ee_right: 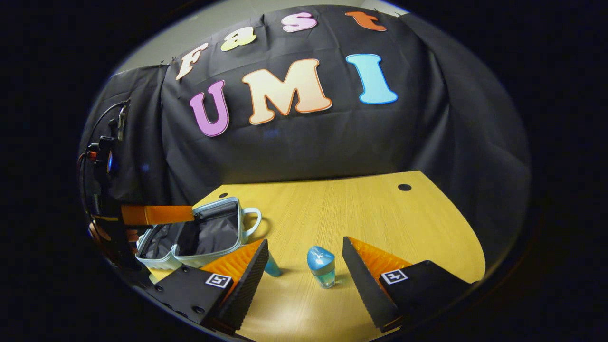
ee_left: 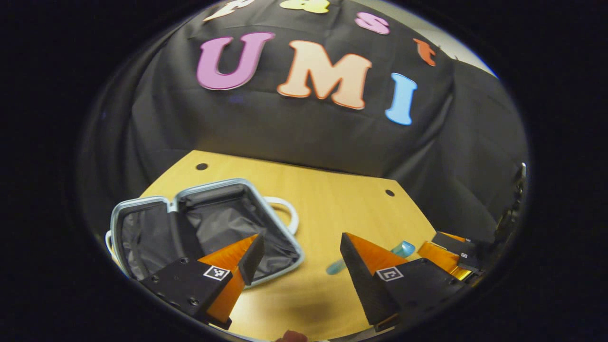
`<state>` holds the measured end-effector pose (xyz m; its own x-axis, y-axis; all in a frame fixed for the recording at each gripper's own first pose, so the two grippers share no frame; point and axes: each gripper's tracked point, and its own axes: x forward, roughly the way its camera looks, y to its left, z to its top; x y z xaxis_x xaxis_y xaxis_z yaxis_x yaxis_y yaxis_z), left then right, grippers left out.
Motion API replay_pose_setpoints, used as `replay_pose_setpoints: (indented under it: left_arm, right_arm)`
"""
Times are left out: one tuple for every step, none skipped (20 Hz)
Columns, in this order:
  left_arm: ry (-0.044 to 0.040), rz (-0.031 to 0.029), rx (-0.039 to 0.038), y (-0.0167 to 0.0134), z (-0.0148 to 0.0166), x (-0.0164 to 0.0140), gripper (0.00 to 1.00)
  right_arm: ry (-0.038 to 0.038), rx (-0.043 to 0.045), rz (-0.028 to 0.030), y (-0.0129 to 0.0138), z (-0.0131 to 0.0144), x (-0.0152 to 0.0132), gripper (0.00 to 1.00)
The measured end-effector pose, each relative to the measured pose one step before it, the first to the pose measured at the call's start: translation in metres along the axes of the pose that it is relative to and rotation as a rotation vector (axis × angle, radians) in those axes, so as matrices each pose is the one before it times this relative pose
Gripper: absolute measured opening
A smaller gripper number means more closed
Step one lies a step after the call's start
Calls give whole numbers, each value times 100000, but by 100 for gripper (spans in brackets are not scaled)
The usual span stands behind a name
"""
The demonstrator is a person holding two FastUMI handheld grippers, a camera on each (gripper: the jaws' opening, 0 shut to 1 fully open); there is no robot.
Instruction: First open the suitcase, pack the skin care products into it, and then close the suitcase.
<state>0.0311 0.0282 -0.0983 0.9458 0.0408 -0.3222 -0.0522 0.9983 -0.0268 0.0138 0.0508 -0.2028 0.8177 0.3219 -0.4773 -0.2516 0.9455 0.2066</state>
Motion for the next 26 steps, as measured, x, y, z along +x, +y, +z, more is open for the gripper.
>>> replay_pose_setpoints:
  left_arm:
    - [637, -2372, 1368, -1472, -999, 973, 96]
    - [568, -1664, 901, -1150, -773, 784, 96]
    - [-144, -1096, 536, -821, -652, 705, 96]
    - [-424, -737, 622, -674, -550, 704, 96]
    - [-1645, -970, 339, -729, -473, 688, 96]
    - [-1021, -974, -228, -763, -407, 678, 96]
    - [783, -748, 28, -439, -716, 684, 95]
    - [1011, -86, 402, -221, -989, 454, 95]
    - [1320, 419, 701, -187, -908, 1019, 95]
    - [1528, 665, 619, -98, -880, 722, 96]
    - [1013, 278, 392, -114, -672, 799, 96]
    - [793, 691, 90, 0, -545, 723, 96]
    - [731, 388, -205, -24, -685, 595, 96]
    - [1111, 689, -307, 25, -687, 634, 96]
    - [1734, 462, -362, 70, -774, 455, 95]
    - [1330, 1355, -590, 264, -755, 585, 95]
    - [1580, 557, -800, 144, -671, 367, 94]
    - [1230, 416, -1098, 51, -565, 417, 94]
    - [1221, 392, -1068, 130, -596, 343, 94]
    - [1405, 697, -1116, 163, -483, 407, 93]
    - [1087, 552, -765, 138, -390, 318, 89]
    - [954, 963, -464, 246, -394, 284, 80]
    - [801, 880, -327, 119, -127, 204, 77]
    - [819, 164, -323, 72, -273, 233, 72]
    - [1025, 533, -444, 6, -344, 246, 70]
    - [113, 486, 72, 27, -47, 87, 67]
  right_arm:
    - [1441, 38, 789, -192, -530, 461, 98]
    - [1430, -58, 659, -353, -774, 502, 98]
    - [1311, -33, 972, -270, -638, 384, 98]
    - [1723, 181, 1383, -101, -823, 237, 98]
    - [1707, 102, 1451, -96, -784, 457, 98]
    - [1527, -131, 577, -237, -688, 543, 98]
    - [1193, -267, 508, -247, -453, 503, 94]
    - [812, -303, 402, -203, -539, 386, 98]
    - [742, -199, 377, -228, -277, 381, 98]
    - [912, -87, 469, -181, -437, 384, 94]
    - [950, -123, 401, -152, -349, 273, 94]
    - [810, -407, 304, -198, -462, 273, 98]
    - [868, -687, 205, -233, -361, 231, 94]
    - [773, -723, 218, -152, -451, 266, 98]
    - [835, -453, 302, -150, -300, 289, 98]
    - [659, -172, 441, -75, -312, 122, 94]
    - [558, -155, 291, -94, -244, 242, 94]
    - [617, -329, 96, -135, -217, 310, 94]
    - [405, -463, 171, -118, -177, 203, 94]
    - [439, -422, 236, -63, -199, 222, 98]
    - [451, -351, 407, 4, -147, 205, 98]
    - [499, -293, 443, 35, -208, 193, 98]
    - [472, -270, 318, -31, -100, 49, 98]
    - [121, -381, 86, 2, -70, 75, 94]
    - [54, -382, 109, -21, 66, 159, 94]
    - [98, -196, 389, 39, -50, 114, 98]
